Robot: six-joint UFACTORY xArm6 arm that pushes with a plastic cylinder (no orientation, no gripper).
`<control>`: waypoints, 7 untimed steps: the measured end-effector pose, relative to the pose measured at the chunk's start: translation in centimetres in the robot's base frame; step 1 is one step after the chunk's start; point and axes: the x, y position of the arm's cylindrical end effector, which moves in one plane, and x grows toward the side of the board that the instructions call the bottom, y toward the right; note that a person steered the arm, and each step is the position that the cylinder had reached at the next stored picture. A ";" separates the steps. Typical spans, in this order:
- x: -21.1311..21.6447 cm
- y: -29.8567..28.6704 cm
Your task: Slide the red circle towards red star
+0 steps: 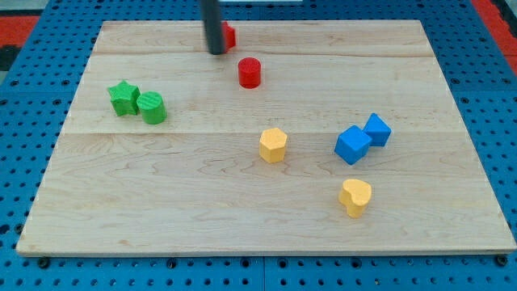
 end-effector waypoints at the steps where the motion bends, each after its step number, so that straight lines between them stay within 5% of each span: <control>1: -1.5 6.3; 3: -3.5 -14.4; 4: -3.3 -10.9; 6: -2.9 14.4; 7: 4.4 9.7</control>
